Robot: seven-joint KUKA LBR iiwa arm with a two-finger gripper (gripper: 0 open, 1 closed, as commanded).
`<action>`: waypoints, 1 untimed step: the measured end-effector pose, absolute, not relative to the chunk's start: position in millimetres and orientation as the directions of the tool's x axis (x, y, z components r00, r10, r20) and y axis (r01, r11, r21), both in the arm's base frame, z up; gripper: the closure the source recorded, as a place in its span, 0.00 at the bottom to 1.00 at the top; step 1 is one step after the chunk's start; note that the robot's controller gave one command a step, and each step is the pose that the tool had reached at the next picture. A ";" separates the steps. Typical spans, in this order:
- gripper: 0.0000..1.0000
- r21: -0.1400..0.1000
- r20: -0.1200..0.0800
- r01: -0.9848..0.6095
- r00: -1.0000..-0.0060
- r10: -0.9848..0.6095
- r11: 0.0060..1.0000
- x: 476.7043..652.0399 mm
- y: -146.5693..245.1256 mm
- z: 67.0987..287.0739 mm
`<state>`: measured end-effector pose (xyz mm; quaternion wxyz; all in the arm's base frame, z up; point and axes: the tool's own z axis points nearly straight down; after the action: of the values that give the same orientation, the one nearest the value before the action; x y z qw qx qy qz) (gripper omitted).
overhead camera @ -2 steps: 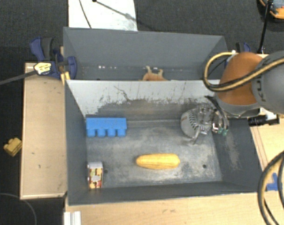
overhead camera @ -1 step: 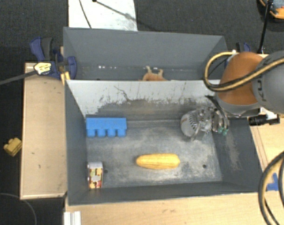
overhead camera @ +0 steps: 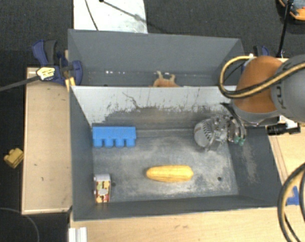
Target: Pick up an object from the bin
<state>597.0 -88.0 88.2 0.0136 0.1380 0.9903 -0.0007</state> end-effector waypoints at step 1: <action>1.00 0.001 -0.008 0.270 -0.963 0.270 0.963 599.2 -88.6 130.1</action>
Offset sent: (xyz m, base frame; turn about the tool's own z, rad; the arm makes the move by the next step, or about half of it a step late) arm -0.0002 0.0001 0.0734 -0.0001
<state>599.2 -88.6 130.1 0.0042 0.1362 0.9907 0.0001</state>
